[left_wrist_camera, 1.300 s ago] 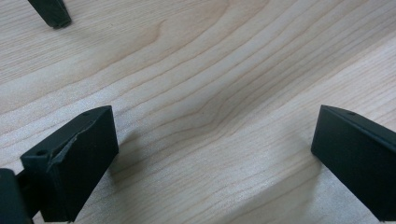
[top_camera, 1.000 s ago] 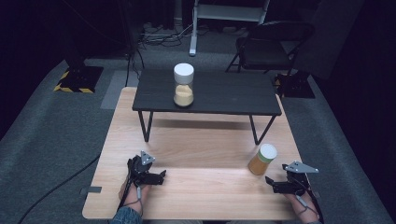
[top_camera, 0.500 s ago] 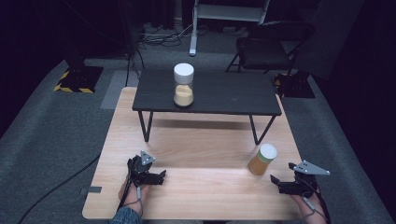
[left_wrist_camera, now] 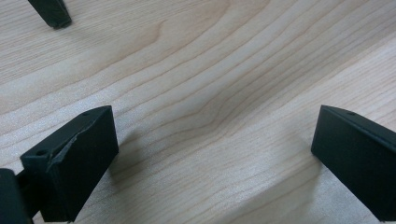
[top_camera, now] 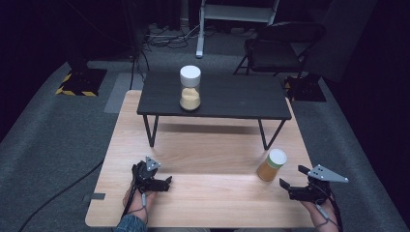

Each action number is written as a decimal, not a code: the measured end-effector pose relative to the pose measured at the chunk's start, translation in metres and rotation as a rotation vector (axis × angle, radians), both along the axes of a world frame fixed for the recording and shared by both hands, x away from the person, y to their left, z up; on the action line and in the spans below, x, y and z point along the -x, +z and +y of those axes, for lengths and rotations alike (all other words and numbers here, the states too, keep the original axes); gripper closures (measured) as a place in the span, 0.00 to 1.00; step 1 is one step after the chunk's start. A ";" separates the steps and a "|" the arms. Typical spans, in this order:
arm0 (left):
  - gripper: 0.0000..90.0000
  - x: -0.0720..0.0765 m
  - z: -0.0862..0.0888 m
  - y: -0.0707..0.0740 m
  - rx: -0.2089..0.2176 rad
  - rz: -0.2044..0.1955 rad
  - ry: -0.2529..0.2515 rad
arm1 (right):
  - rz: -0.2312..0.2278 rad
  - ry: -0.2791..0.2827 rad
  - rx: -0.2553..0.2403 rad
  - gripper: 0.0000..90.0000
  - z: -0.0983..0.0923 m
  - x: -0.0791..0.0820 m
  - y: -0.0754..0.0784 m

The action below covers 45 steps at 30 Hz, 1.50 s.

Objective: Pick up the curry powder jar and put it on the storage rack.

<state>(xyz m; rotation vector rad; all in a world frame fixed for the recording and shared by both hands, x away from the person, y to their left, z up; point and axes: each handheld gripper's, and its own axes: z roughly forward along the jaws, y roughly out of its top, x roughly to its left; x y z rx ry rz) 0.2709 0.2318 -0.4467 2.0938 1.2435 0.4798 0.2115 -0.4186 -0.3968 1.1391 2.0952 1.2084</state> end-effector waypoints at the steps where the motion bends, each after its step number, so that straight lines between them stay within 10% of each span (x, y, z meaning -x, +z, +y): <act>1: 0.01 0.000 0.000 0.000 0.000 0.000 0.000 | -0.002 0.000 -0.004 0.04 0.000 0.000 0.000; 31: 0.00 0.005 -0.006 0.000 -0.002 -0.001 0.035 | -0.070 0.028 -0.035 0.12 0.020 -0.031 -0.012; 45: 0.00 0.006 -0.008 0.000 -0.004 0.001 0.040 | -0.177 0.056 -0.116 0.24 0.015 -0.042 -0.048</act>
